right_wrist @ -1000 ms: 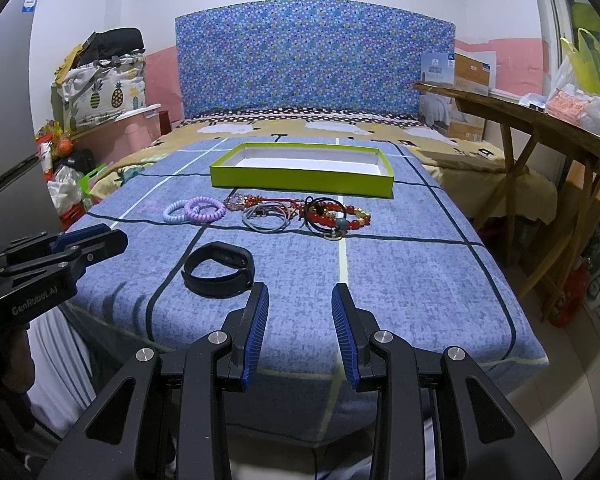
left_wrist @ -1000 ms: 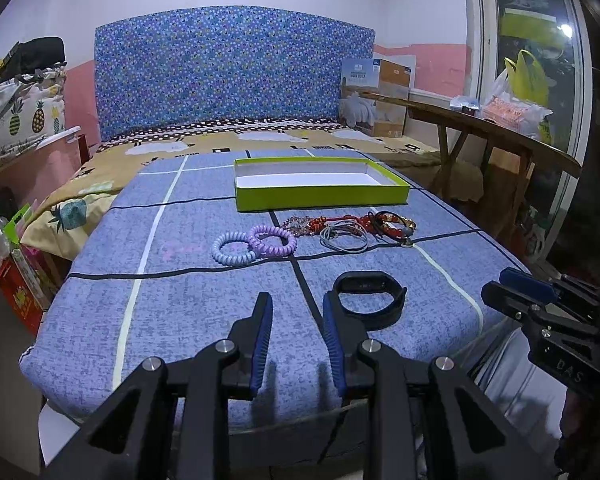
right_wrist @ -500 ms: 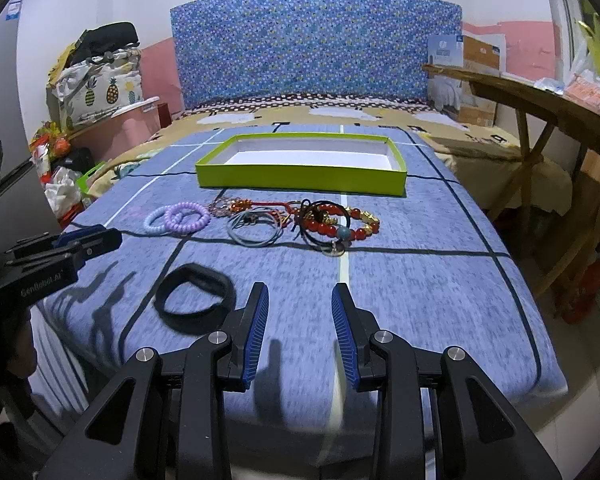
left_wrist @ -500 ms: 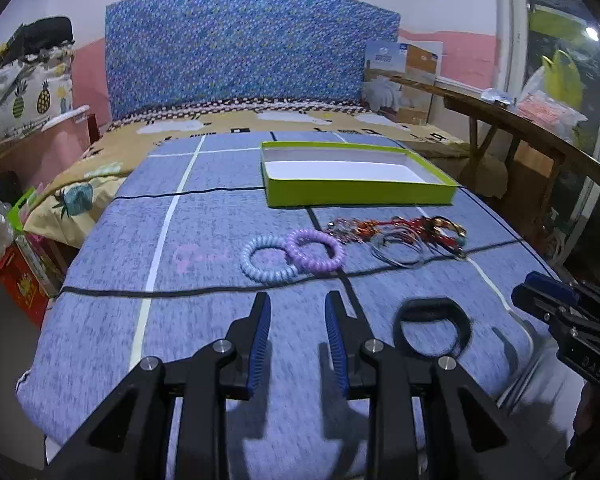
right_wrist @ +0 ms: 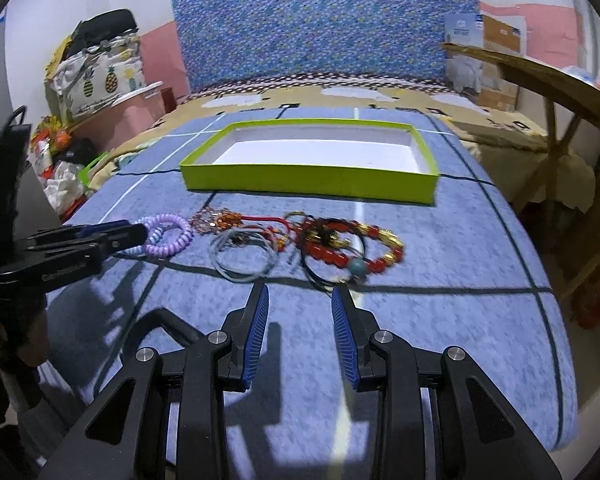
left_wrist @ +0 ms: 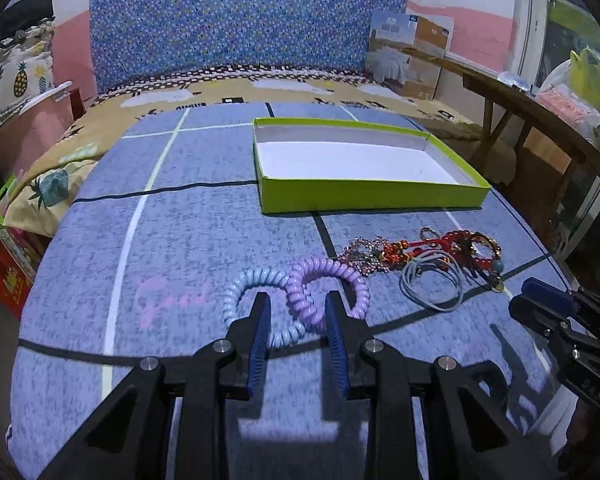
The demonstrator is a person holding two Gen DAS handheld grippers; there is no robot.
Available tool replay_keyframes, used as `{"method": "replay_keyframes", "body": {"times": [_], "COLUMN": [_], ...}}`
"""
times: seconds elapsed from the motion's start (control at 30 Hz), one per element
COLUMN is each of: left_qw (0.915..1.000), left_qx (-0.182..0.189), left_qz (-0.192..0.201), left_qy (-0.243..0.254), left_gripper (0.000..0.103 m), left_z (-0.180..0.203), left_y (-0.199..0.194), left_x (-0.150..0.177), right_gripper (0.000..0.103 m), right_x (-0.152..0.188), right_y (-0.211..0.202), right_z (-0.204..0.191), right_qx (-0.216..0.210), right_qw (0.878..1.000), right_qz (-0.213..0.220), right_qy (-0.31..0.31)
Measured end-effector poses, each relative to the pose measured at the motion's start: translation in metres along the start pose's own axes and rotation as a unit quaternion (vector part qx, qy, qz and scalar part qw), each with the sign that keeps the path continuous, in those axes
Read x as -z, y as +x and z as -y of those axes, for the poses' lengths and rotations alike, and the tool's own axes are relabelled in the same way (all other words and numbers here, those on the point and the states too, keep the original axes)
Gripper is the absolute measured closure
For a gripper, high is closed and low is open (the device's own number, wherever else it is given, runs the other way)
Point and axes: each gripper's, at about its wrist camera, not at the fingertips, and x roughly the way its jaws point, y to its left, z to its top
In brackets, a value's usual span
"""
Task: Organize jewelry
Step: 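Grasp the purple coiled hair tie with the left tool while the right tool grasps the grey cord bracelet, then release the purple hair tie into the green box while the right tool drops the grey bracelet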
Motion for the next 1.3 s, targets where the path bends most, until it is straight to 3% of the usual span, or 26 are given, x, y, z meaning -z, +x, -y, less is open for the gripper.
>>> {"method": "replay_keyframes", "body": {"times": [0.3, 0.37, 0.47, 0.5, 0.57, 0.67, 1.3], "left_qw": [0.9998, 0.9999, 0.9998, 0.9998, 0.9998, 0.9998, 0.9989], "left_qx": [0.002, 0.001, 0.002, 0.003, 0.000, -0.002, 0.037], "left_qz": [-0.018, -0.017, -0.021, -0.022, -0.021, -0.019, 0.028], "left_qy": [-0.003, 0.001, 0.004, 0.003, 0.003, 0.003, -0.002], "left_gripper": [0.074, 0.079, 0.087, 0.088, 0.089, 0.092, 0.093], "left_z": [-0.001, -0.001, -0.001, -0.002, -0.003, -0.004, -0.008], "left_y": [0.011, 0.012, 0.014, 0.015, 0.016, 0.015, -0.027], "left_x": [-0.007, -0.008, -0.010, -0.010, -0.010, -0.011, -0.017], "right_gripper": [0.069, 0.070, 0.085, 0.085, 0.098, 0.102, 0.102], "right_x": [-0.016, -0.018, -0.020, -0.021, -0.022, -0.022, -0.035], "right_y": [0.033, 0.037, 0.044, 0.045, 0.047, 0.046, 0.009], "right_z": [-0.008, -0.009, -0.007, -0.007, -0.009, -0.012, -0.015], "right_qx": [-0.031, -0.033, -0.035, -0.033, -0.034, -0.035, -0.060], "right_qw": [0.999, 0.998, 0.997, 0.997, 0.997, 0.997, 0.998], "right_qz": [-0.041, -0.048, -0.061, -0.063, -0.067, -0.067, -0.018], "right_qy": [0.005, 0.009, 0.015, 0.014, 0.010, 0.004, 0.005]}}
